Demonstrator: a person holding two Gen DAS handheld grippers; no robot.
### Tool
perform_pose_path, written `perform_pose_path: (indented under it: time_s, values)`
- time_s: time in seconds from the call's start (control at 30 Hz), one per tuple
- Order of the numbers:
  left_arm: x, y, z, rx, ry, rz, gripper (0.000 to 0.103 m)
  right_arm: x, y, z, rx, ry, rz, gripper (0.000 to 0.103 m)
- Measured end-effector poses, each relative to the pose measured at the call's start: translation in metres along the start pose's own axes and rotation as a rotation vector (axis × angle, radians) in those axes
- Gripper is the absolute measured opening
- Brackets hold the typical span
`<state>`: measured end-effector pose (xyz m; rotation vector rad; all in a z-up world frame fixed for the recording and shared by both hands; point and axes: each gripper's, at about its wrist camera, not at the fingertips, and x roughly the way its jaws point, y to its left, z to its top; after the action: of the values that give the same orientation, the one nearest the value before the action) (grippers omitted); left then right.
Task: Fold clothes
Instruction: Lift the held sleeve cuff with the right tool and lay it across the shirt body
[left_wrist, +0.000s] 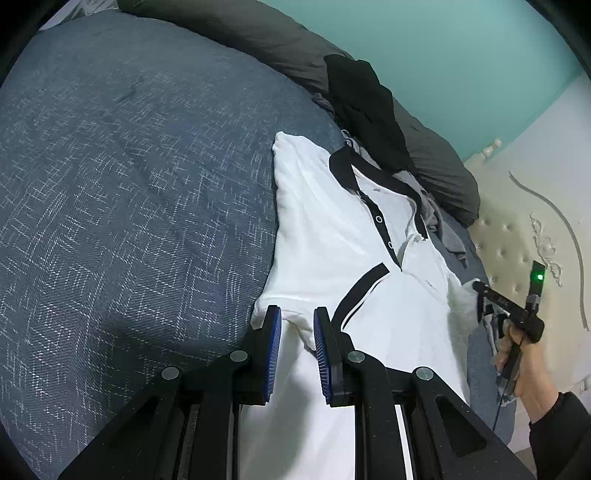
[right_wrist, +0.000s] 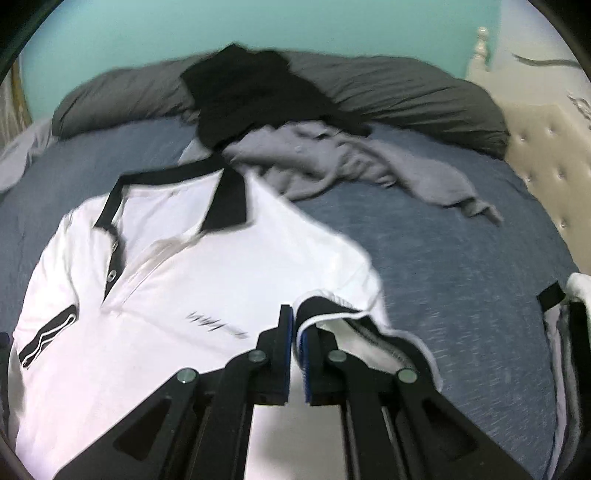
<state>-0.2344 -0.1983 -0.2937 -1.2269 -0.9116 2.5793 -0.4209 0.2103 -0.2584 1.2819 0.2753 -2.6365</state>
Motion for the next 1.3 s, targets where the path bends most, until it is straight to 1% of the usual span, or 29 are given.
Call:
perform_pose_path:
  time_s: [0.07,0.13,0.3,0.37,0.4,0.5,0.6,0.63,0.67,0.73,0.8,0.83,0.87,0.93,1.0,1.1,1.13,1.17,1.23,1.27,1.3]
  values:
    - [0.000,0.001,-0.001,-0.003,0.003,-0.003,0.020,0.007,0.016,0.000,0.012,0.030,0.011,0.004]
    - [0.001,0.002,0.000,-0.007,0.005,-0.008,0.020,0.011,0.021,0.000,0.031,0.062,0.032,0.006]
    - [0.000,0.003,0.001,-0.014,0.004,-0.017,0.020,-0.003,0.016,-0.001,0.112,0.120,0.102,0.011]
    - [-0.001,0.003,0.001,-0.014,0.002,-0.020,0.020,-0.018,0.009,0.000,0.134,0.101,0.147,0.012]
    - [-0.002,0.003,0.001,-0.015,0.001,-0.020,0.020,-0.024,0.005,0.001,0.145,0.097,0.153,0.013]
    - [-0.004,0.002,0.001,-0.017,-0.003,-0.022,0.020,-0.039,-0.014,0.003,0.203,0.073,0.228,0.015]
    - [-0.005,0.001,0.001,-0.017,-0.003,-0.025,0.020,-0.041,-0.032,0.003,0.208,0.049,0.176,0.026]
    - [-0.005,0.001,0.001,-0.016,-0.003,-0.025,0.020,-0.037,-0.041,0.000,0.224,0.044,0.174,0.031]
    - [-0.005,0.001,0.001,-0.016,-0.002,-0.025,0.020,-0.034,-0.049,-0.003,0.239,0.039,0.171,0.033]
    - [-0.004,0.001,0.001,-0.018,-0.001,-0.027,0.020,-0.026,-0.066,-0.009,0.270,0.030,0.167,0.041]
    - [-0.004,0.002,0.001,-0.018,-0.001,-0.025,0.020,-0.016,-0.084,-0.016,0.301,0.031,0.165,0.041]
    - [-0.004,0.002,0.002,-0.019,-0.002,-0.024,0.020,-0.010,-0.092,-0.019,0.324,0.037,0.151,0.041]
    - [-0.004,0.002,0.002,-0.020,-0.003,-0.023,0.020,-0.004,-0.101,-0.023,0.346,0.044,0.138,0.041]
    - [-0.004,0.003,0.002,-0.023,-0.004,-0.020,0.020,0.006,-0.114,-0.032,0.388,0.046,0.157,0.041]
    - [-0.003,0.004,0.002,-0.023,-0.002,-0.017,0.020,0.007,-0.117,-0.038,0.386,0.037,0.169,0.041]
    - [0.000,0.004,0.001,-0.022,0.006,-0.015,0.020,0.008,-0.112,-0.041,0.327,0.025,0.189,0.040]
    - [0.001,0.004,0.000,-0.021,0.008,-0.015,0.020,0.009,-0.109,-0.041,0.309,0.023,0.198,0.035]
    - [0.001,0.004,0.000,-0.019,0.011,-0.015,0.020,0.010,-0.106,-0.041,0.291,0.021,0.206,0.031]
    - [0.002,0.003,-0.001,-0.017,0.013,-0.016,0.020,0.011,-0.102,-0.041,0.265,0.026,0.202,0.010]
    - [0.002,0.002,-0.001,-0.016,0.014,-0.017,0.020,0.009,-0.100,-0.041,0.250,0.024,0.208,0.008]
    - [0.001,0.002,-0.001,-0.015,0.014,-0.018,0.020,0.007,-0.098,-0.042,0.235,0.021,0.214,0.004]
